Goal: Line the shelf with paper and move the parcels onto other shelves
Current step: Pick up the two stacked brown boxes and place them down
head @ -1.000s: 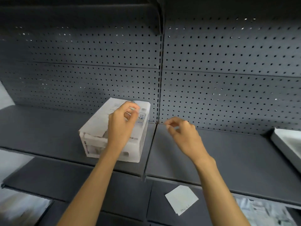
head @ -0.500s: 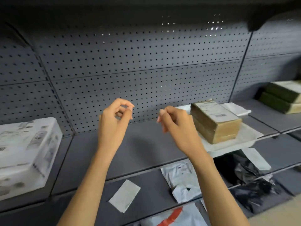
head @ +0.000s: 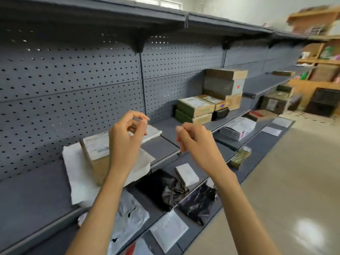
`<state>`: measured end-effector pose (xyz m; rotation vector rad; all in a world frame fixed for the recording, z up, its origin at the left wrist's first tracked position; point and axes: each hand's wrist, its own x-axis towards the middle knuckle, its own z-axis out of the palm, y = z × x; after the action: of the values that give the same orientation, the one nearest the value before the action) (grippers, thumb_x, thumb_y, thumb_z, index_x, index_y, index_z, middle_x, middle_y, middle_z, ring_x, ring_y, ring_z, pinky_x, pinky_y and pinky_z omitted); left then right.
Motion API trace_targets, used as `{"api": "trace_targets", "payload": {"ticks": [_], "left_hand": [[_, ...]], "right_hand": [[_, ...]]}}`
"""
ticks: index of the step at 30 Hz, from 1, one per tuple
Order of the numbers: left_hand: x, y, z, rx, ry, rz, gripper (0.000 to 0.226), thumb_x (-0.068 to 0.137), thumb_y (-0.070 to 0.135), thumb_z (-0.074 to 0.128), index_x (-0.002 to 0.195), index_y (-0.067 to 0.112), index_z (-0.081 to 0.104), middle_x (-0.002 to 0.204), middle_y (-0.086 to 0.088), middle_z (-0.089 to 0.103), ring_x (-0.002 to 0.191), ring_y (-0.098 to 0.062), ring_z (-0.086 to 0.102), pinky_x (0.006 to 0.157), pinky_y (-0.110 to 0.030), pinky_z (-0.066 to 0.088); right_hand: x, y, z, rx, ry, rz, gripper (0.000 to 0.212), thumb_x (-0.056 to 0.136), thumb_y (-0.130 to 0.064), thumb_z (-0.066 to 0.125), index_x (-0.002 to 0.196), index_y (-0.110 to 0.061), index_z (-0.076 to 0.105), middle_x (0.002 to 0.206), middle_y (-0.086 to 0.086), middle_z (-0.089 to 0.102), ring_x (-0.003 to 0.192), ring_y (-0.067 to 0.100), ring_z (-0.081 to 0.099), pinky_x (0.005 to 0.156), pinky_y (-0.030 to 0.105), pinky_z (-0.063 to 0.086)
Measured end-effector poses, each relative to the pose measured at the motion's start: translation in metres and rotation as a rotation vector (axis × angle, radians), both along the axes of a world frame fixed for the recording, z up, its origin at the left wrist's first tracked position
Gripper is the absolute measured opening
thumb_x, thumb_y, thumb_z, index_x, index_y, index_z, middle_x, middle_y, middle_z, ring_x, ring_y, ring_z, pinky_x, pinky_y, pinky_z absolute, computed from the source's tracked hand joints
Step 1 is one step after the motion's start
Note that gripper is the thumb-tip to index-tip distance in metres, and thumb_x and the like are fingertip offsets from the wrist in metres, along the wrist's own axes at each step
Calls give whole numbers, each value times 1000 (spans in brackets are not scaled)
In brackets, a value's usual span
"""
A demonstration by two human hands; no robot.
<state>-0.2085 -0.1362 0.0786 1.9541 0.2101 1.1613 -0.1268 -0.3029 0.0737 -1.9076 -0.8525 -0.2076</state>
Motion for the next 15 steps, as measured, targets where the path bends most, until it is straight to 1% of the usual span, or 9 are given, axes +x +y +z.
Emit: {"api": "trace_targets", "payload": {"ticks": [5, 6, 8, 10, 15], "left_hand": [[79, -64, -10, -30, 17, -128, 10, 96, 12, 61, 92, 16, 68, 67, 4, 64, 62, -5, 59, 63, -28, 47], [93, -73, -10, -30, 19, -153, 9, 96, 12, 61, 93, 15, 68, 67, 5, 63, 62, -4, 59, 63, -26, 47], [121, -88, -12, -23, 25, -195, 9, 96, 11, 60, 94, 14, 68, 68, 7, 63, 61, 0, 57, 62, -16, 43], [149, -98, -15, -47, 23, -228, 9, 97, 10, 60, 95, 12, 68, 70, 7, 63, 62, 1, 58, 62, -12, 42], [229, -118, -29, -121, 21, -307, 9, 98, 10, 60, 94, 12, 68, 71, 4, 64, 64, 1, 59, 65, -19, 47]], "right_hand": [[62, -70, -7, -31, 37, -120, 36, 102, -33, 46, 74, -18, 63, 60, -1, 66, 62, 20, 65, 67, 42, 54], [72, -81, -8, -26, 43, -145, 36, 102, -32, 46, 74, -18, 63, 60, -1, 66, 62, 20, 65, 67, 41, 54], [90, -101, -10, -22, 51, -188, 36, 103, -30, 46, 75, -16, 64, 60, -1, 66, 62, 20, 65, 66, 36, 52], [109, -118, -15, -29, 59, -227, 37, 103, -31, 46, 77, -15, 65, 61, 0, 67, 62, 19, 65, 66, 34, 51], [172, -145, -24, -32, 89, -297, 38, 104, -31, 46, 77, -13, 65, 63, 4, 68, 64, 25, 67, 68, 41, 55]]}}
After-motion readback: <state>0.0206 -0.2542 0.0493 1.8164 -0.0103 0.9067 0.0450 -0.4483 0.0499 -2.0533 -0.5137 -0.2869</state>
